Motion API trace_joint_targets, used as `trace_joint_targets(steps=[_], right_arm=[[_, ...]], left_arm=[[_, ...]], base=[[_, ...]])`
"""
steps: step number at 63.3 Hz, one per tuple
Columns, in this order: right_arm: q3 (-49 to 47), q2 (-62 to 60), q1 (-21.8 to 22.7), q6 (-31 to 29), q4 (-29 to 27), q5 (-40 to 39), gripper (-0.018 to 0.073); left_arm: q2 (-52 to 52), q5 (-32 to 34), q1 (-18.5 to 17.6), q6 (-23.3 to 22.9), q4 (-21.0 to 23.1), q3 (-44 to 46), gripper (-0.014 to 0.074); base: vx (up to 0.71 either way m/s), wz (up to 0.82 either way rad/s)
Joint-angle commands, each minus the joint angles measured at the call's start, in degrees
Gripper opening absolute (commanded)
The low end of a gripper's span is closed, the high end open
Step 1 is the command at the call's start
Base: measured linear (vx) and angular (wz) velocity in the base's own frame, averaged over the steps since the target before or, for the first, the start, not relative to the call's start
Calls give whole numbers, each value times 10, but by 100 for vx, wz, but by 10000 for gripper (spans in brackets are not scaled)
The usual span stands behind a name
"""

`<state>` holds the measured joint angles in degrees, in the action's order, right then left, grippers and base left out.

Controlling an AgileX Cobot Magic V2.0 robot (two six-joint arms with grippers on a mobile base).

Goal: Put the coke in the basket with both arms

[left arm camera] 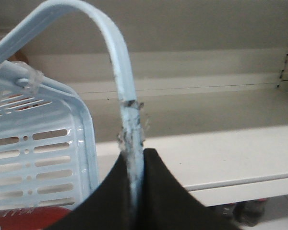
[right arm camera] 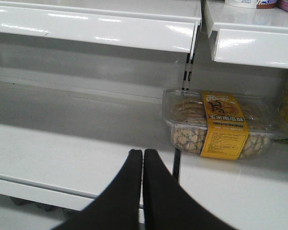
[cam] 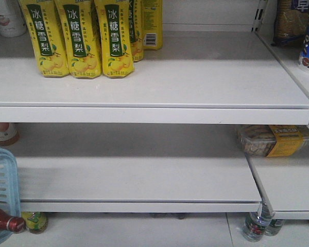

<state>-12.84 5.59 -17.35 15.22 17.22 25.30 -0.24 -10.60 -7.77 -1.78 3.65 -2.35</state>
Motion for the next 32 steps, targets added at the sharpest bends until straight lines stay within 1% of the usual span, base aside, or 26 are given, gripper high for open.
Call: trace_joint_targets(steps=[1,12,20,26,32], right_arm=[[-15,8,1,-1,10,-37,-9],[-15,8,1,-1,10,-37,-9],[-15,8,1,-1,10,-37,-9],[-15,8,1,-1,10,-37,-9],[-15,8,1,-1,10,-37,-9]], left_arm=[[-6,92,16,18,-25,4,-6],[-14,69,51,18,-25,4,-6],[-14,65,71,18,-25,4,-6],[-14,66,78,18,-26,3,-6],[-14,70,78,18,-27,0,-6]], base=[[0,0],[0,0],[0,0],[0,0],[0,0]])
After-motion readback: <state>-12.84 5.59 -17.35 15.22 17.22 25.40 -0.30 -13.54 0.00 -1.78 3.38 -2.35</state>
